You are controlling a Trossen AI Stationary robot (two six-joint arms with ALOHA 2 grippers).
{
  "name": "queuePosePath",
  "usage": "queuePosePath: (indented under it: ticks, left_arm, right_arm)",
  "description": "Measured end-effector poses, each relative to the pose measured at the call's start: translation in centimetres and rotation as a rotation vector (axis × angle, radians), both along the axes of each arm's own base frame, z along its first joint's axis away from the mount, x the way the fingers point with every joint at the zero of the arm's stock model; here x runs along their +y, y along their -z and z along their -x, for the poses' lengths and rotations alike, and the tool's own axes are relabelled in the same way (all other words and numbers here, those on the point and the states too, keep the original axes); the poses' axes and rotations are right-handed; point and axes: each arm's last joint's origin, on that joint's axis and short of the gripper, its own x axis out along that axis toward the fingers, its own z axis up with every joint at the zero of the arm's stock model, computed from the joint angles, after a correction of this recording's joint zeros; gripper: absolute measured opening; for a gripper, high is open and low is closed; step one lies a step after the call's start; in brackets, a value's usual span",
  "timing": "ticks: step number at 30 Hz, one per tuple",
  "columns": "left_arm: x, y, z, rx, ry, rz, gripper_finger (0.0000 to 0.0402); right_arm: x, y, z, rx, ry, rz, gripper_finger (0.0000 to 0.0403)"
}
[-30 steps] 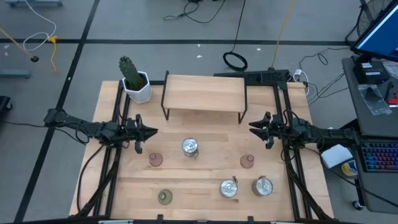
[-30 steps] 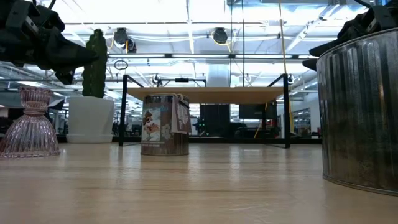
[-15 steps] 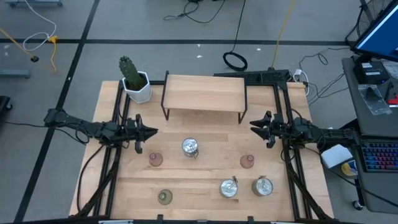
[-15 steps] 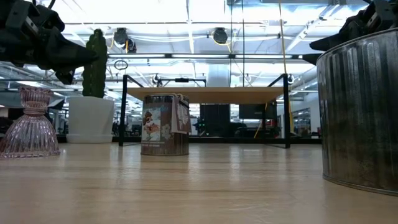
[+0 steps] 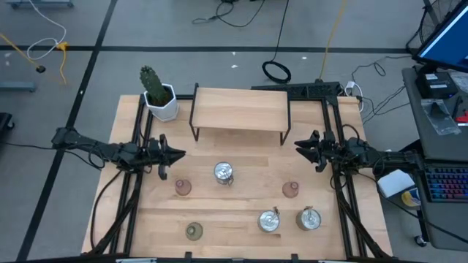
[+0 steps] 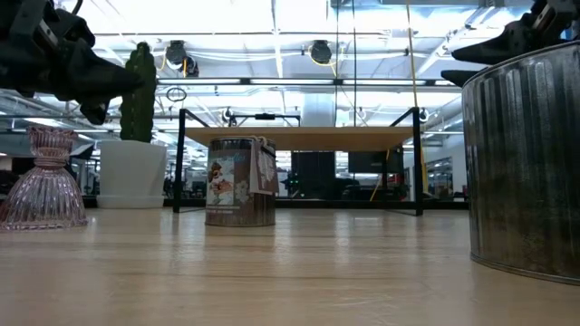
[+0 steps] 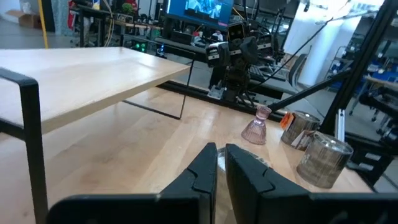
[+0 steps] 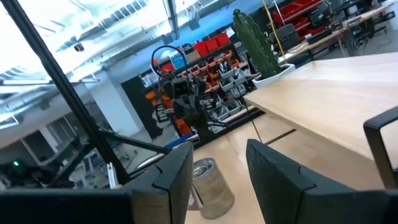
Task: Pick & Place candle stick holders
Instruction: Put the left red candle holder on the shelf
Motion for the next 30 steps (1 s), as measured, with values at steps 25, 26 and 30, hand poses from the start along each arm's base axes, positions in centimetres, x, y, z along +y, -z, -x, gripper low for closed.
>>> queuePosePath:
  ticks: [25, 26, 30]
  left_arm:
    - [0.0, -2.2, 0.2, -0.258, 0.049, 0.325, 0.0033]
    - [0.0, -2.2, 0.2, -0.260, 0.050, 0.330, 0.0033]
    - [0.0, -2.2, 0.2, -0.264, 0.053, 0.354, 0.0033]
  right_arm:
    - [0.0, 0.1, 0.0, 0.004, -0.004, -0.024, 0.0144]
    - [0.0, 0.1, 0.0, 0.004, -0.004, -0.024, 0.0144]
    - [0.0, 0.1, 0.0, 0.006, -0.004, -0.024, 0.0144]
